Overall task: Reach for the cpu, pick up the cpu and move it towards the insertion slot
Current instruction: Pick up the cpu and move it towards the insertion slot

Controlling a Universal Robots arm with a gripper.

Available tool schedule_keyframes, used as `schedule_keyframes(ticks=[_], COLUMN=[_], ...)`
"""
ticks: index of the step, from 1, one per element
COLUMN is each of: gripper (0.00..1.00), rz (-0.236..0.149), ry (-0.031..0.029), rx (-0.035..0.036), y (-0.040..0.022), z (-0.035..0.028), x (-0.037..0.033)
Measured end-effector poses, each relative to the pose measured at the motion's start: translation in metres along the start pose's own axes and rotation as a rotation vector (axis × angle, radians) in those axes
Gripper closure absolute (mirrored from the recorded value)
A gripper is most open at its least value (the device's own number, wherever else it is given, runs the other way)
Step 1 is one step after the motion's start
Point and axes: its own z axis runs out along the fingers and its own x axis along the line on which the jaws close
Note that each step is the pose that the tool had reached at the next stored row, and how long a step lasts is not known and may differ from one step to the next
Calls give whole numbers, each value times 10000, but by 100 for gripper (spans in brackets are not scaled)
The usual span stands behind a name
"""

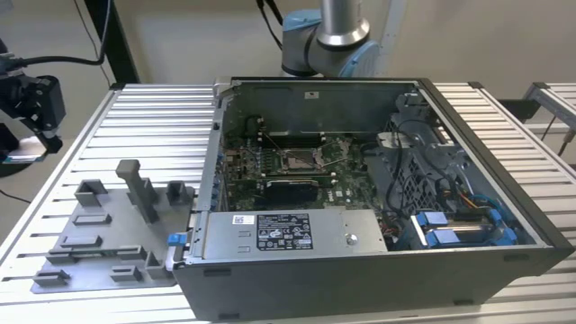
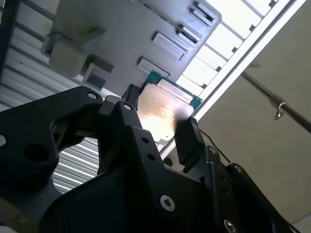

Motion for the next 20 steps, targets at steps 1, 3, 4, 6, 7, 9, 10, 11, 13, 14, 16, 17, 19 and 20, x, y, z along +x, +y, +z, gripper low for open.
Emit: schedule_keyframes(ticks=[1, 3, 4, 6, 7, 9, 10, 11, 13, 14, 16, 17, 19, 20], gripper=[100, 100, 100, 100, 100, 100, 100, 100, 100, 100, 100, 100, 100, 100], rz=[0, -1, 0, 0, 0, 1, 1, 1, 1, 2, 2, 3, 3, 3], ry=[1, 1, 2, 5, 7, 14, 19, 24, 37, 43, 57, 64, 77, 84], rx=[0, 0, 0, 0, 1, 0, -1, -1, -1, -1, -1, -1, -1, -2], y=[0, -1, -1, -2, -2, -3, -3, -3, -4, -5, -6, -6, -7, -7], z=[0, 0, 0, 0, 0, -1, 0, -1, -1, -1, -1, -1, -1, -1], x=[-22, -69, -95, -150, -180, -243, -278, -308, -378, -410, -478, -512, -575, -609])
